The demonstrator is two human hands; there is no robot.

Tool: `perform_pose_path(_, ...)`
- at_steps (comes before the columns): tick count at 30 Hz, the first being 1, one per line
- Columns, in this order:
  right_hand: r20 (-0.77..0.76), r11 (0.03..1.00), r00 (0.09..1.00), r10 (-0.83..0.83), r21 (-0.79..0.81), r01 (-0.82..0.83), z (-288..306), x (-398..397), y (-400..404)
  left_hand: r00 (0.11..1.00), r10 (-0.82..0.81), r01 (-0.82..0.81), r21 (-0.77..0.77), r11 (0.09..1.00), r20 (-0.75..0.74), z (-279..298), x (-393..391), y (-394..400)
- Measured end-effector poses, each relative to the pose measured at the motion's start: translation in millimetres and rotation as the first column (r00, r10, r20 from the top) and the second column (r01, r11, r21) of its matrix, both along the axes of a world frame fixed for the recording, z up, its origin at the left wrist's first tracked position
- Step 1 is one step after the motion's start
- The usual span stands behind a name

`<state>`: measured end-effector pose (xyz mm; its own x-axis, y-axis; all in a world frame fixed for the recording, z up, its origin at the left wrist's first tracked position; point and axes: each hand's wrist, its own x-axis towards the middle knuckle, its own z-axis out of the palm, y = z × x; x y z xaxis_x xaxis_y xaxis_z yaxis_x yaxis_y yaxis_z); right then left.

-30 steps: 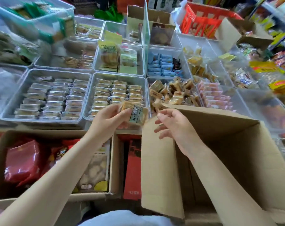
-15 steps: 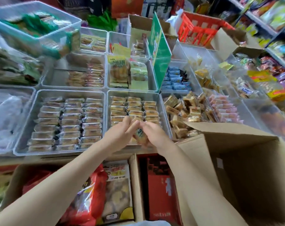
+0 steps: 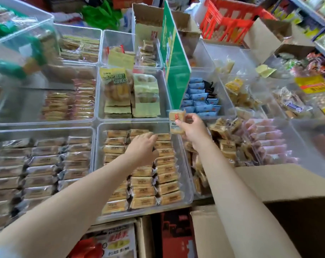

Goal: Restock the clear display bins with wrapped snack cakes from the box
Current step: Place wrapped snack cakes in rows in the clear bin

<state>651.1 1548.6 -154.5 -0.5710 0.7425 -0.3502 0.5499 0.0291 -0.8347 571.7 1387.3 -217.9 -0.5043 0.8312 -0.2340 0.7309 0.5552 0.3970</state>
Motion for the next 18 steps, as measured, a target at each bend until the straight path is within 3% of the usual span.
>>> perform_pose_path(4, 0.041, 0.987, 0.994, 0.103, 0.118, -0.107, -18, -17, 20, 0.994, -0.077, 0.071, -0.077, 0.994, -0.08, -20, -15, 39)
perform_pose_path(10, -0.013, 0.973, 0.993, 0.116, 0.202, -0.111, -50, -16, 20, 0.987, -0.107, 0.084, -0.183, 0.98, -0.121, -41, -22, 58)
perform_pose_path(14, -0.039, 0.933, 0.991, 0.129, 0.344, -0.108, -61, -11, 15, 0.98, -0.075, 0.058, -0.101, 0.993, -0.184, -45, -11, 48)
perform_pose_path(18, 0.049, 0.808, 0.952, 0.301, 0.518, -0.282, -74, -8, 5, 0.979, -0.062, 0.057, -0.029, 0.998, -0.196, -46, 4, 31)
